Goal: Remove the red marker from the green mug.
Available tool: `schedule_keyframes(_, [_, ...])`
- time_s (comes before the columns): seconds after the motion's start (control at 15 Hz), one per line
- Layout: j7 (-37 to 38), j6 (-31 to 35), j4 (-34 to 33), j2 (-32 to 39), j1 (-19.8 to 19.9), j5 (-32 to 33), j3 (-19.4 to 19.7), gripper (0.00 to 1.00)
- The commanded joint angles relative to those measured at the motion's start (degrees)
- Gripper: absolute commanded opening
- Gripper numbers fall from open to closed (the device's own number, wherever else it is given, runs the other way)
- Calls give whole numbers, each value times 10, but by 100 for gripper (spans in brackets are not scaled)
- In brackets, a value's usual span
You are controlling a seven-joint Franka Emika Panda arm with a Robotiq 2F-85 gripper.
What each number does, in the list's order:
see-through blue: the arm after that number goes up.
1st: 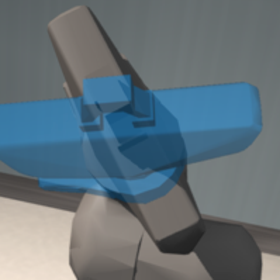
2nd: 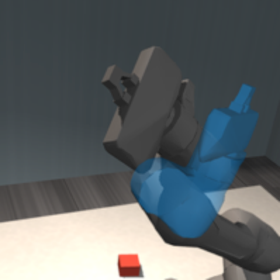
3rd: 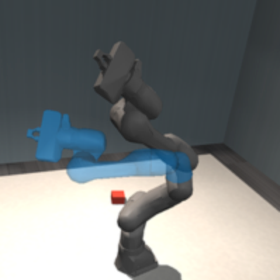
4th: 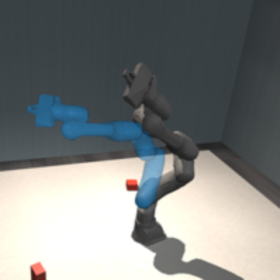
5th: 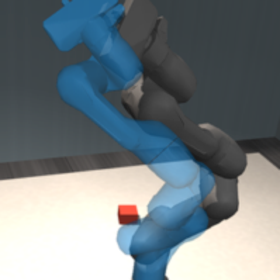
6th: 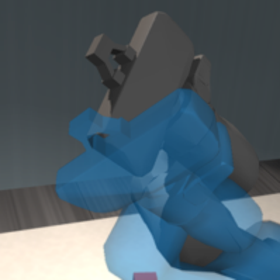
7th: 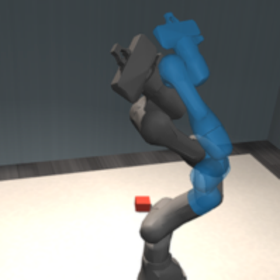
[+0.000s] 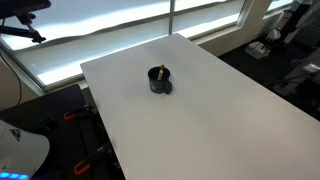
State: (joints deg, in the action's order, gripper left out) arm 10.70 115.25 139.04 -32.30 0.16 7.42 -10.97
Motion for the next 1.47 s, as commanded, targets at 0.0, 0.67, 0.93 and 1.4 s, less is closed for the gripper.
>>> schedule_keyframes(0.0, [-9, 3, -28, 46, -6, 6, 17, 100])
schedule_keyframes(0.67, [-49, 6, -109, 171, -5, 0, 65, 100])
schedule_keyframes(0.93, [-47, 6, -105, 155, -8, 0, 61, 100])
schedule_keyframes(1.4, [-101, -2, -189, 250, -7, -19, 81, 100])
